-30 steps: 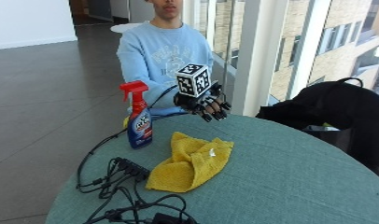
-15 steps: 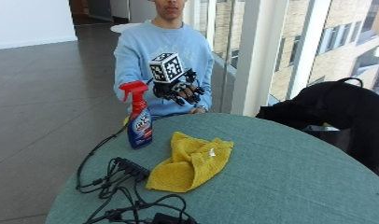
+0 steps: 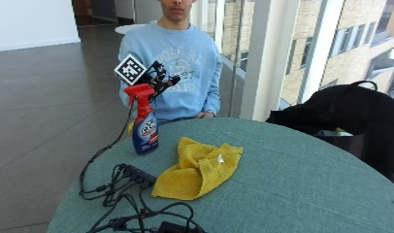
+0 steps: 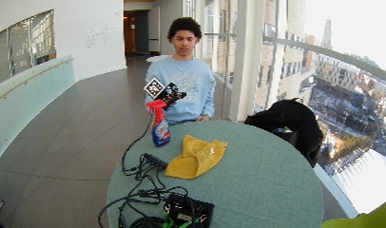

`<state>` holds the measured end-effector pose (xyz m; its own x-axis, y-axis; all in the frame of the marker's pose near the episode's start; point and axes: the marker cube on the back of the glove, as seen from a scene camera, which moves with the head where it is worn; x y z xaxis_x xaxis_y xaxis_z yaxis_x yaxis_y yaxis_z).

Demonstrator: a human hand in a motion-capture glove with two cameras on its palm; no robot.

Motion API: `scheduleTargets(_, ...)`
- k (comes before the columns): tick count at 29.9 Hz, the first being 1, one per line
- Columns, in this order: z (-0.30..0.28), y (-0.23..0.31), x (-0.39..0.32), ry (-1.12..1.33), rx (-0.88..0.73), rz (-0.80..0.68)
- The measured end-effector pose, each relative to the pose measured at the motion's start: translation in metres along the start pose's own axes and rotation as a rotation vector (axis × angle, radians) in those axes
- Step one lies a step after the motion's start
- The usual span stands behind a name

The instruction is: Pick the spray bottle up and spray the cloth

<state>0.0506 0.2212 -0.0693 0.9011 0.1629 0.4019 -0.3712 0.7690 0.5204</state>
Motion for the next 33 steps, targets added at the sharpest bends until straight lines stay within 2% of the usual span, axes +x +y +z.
scheduleTargets(5, -0.014, 0.009, 0.014, -0.062, -0.066, 0.108)
scheduleTargets(8, -0.007, -0.011, 0.029, -0.087, 0.105, 0.101)
scheduleTargets(12, -0.009, -0.013, 0.045, -0.107, 0.079, 0.130)
scheduleTargets(16, -0.002, -0.028, 0.052, -0.076, 0.262, 0.208)
scheduleTargets(18, -0.002, -0.026, 0.054, -0.070, 0.298, 0.221)
scheduleTargets(24, -0.002, -0.023, 0.070, -0.066, 0.328, 0.255)
scheduleTargets(33, 0.013, -0.067, 0.092, -0.105, 0.277, 0.326)
